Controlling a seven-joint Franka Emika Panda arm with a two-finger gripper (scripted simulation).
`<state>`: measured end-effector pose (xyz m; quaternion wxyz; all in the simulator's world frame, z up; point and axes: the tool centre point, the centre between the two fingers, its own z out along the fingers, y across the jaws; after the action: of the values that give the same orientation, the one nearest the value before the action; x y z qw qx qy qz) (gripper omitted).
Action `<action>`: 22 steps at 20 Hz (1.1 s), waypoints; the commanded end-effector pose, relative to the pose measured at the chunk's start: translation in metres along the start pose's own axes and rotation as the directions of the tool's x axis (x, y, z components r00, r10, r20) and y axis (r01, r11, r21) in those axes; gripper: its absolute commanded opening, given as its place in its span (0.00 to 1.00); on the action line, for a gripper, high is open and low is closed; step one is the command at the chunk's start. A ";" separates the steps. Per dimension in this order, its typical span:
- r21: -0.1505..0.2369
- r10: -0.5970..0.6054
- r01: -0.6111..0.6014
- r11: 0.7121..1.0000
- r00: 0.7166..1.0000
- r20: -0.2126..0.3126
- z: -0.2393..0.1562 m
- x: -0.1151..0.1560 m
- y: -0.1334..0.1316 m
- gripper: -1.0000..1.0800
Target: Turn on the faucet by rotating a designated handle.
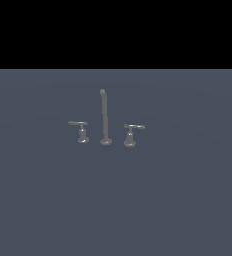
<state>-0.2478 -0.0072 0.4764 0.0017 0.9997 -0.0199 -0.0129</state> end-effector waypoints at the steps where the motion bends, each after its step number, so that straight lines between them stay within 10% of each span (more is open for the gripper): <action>1: 0.000 0.000 0.000 1.000 1.000 0.000 0.000 0.000 0.000 0.00; 22: 0.004 0.217 -0.217 0.976 0.976 -0.001 0.050 0.018 -0.053 0.00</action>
<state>-0.2323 0.0387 0.4324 0.0013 0.9934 -0.1142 -0.0122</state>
